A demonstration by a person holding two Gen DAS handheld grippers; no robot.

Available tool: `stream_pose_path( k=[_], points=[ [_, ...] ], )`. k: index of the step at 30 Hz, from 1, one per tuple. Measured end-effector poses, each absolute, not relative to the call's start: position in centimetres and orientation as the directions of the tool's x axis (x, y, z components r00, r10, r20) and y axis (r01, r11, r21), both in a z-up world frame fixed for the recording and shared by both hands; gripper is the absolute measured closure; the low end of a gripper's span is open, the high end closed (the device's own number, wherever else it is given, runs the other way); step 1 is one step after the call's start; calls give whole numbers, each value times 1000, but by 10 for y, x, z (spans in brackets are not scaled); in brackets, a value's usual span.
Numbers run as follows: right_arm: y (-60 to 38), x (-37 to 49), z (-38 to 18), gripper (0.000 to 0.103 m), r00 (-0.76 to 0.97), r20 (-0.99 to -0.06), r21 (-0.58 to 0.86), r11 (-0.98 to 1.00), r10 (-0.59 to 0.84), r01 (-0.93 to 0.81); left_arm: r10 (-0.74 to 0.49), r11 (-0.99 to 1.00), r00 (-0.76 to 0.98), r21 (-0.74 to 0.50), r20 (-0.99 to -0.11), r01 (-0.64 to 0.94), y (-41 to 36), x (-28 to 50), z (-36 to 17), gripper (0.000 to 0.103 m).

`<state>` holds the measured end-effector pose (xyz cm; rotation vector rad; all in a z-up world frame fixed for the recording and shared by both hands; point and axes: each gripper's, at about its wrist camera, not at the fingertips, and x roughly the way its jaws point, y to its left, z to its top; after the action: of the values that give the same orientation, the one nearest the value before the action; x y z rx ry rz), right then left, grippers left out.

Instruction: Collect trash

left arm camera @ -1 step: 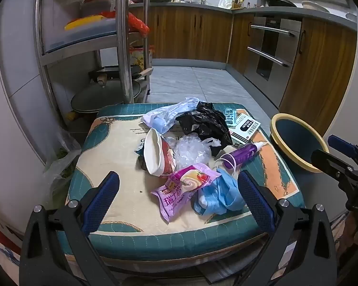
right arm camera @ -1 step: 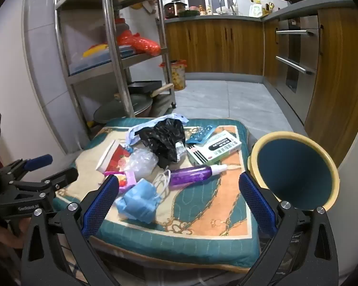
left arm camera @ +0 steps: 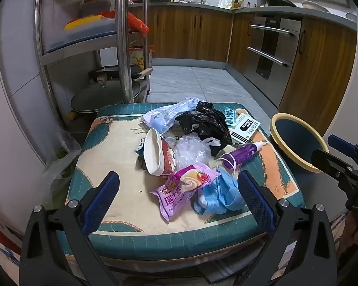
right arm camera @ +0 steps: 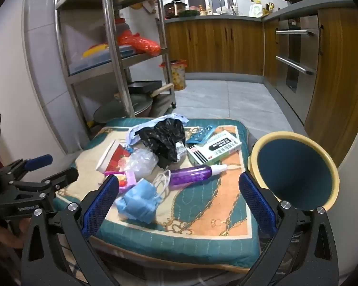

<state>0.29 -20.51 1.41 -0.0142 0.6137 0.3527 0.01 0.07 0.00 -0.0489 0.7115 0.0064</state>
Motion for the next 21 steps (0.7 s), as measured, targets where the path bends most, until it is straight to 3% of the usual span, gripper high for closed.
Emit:
stream_pose_path(
  k=[21],
  points=[
    [-204, 3, 11, 3, 757, -570, 91, 940, 320, -328, -1, 999, 756, -34, -654, -28, 0, 1, -5, 5]
  ],
)
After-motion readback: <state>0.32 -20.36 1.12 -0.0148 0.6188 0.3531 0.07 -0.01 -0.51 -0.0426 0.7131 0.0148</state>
